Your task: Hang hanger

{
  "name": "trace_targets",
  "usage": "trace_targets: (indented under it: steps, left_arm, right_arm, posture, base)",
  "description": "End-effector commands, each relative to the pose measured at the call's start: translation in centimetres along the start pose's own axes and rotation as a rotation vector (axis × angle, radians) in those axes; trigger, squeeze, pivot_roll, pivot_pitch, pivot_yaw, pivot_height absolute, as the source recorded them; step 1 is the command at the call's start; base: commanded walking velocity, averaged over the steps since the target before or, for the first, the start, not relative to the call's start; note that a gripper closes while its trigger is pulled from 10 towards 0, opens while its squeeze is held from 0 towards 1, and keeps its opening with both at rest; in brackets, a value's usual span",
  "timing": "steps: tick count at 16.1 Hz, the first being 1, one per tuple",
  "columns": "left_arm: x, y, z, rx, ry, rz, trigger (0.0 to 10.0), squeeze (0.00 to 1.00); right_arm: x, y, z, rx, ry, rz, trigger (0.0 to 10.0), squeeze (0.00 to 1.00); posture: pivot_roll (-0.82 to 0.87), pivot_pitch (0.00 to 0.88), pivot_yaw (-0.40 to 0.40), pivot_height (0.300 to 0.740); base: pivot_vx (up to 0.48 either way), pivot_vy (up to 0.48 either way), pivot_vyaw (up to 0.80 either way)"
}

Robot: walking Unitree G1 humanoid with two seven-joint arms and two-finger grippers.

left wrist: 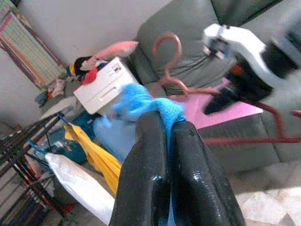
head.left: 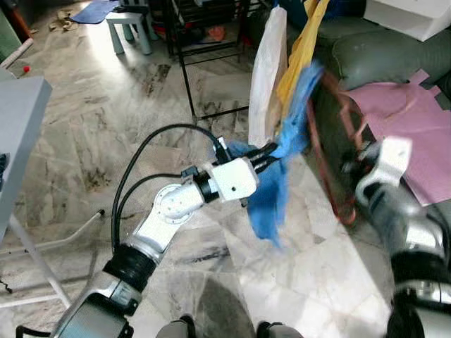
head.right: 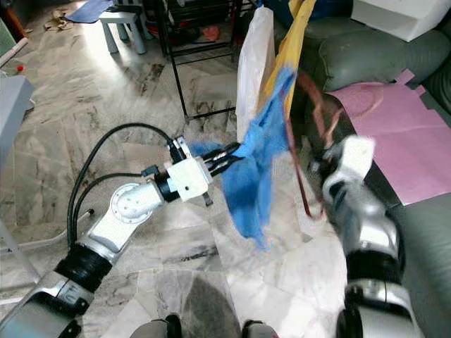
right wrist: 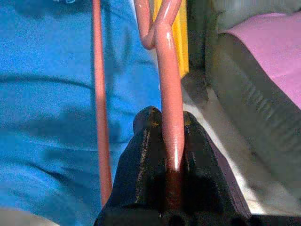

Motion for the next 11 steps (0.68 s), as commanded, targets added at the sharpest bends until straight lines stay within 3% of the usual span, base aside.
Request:
trace_targets:
  steps: [1,3,5,6,8,9,11]
  left_arm:
    - [0.0,0.4,0.8,0.010,-0.024,0.012,10.0,0.00]
    - [-0.2,-0.3,0.9,0.013,0.007,-0.021,10.0,0.00]
    - [-0.3,-1.3,-0.2,0.079,0.073,-0.076,10.0,0.00]
    - [-0.5,-1.7,-0.2,0.081,0.077,-0.090,10.0,0.00]
    - [-0.9,-2.6,1.0,0.098,0.045,-0.120,10.0,0.00]
    - [-1.2,-3.4,1.7,0.111,0.041,-0.153,10.0,0.00]
    - [-1.4,-3.7,1.6,0.155,0.056,-0.165,10.0,0.00]
  right_arm:
    - [0.2,1.9,-1.0,0.128,0.015,0.053,10.0,0.00]
    - [0.5,3.9,-3.2,0.417,0.104,0.090,10.0,0.00]
    - [0.2,5.3,-5.3,0.538,0.179,0.122,10.0,0.00]
    - [0.1,6.0,-5.5,0.633,0.180,0.150,10.0,0.00]
    - [-0.5,7.5,-6.7,0.856,0.230,0.196,10.0,0.00]
    - [-1.7,7.7,-10.8,0.747,0.418,0.132,10.0,0.00]
    - [-2.9,6.3,-13.6,0.652,0.547,0.032,10.0,0.00]
  posture:
    - [-0.10,0.168,0.049,0.740]
    - [-0.10,0.161,0.040,0.740]
    - [-0.10,0.159,0.038,0.740]
    - [-0.10,0.157,0.036,0.740]
    - [-0.11,0.157,0.035,0.740]
    - [-0.12,0.157,0.033,0.740]
    - [-0.12,0.157,0.030,0.740]
  base:
    - [0.000,0.000,0.00]
    - [0.000,0.000,0.00]
    - [0.000,0.000,0.00]
    - [0.000,0.000,0.00]
    - [0.000,0.000,0.00]
    - [0.000,0.000,0.00]
    - [0.000,0.000,0.00]
Point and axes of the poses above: a point about 5 cm out from each wrist's last joint towards the gripper, its own x axis pointing out of the wrist towards the gripper, its own y axis along the axis of the wrist's last joint, z = x × y, the point moved 6 cm from there along x, pointing out of the wrist towards the gripper, and after that the axes turned 2 degrees about x, right-handed, at the moved point
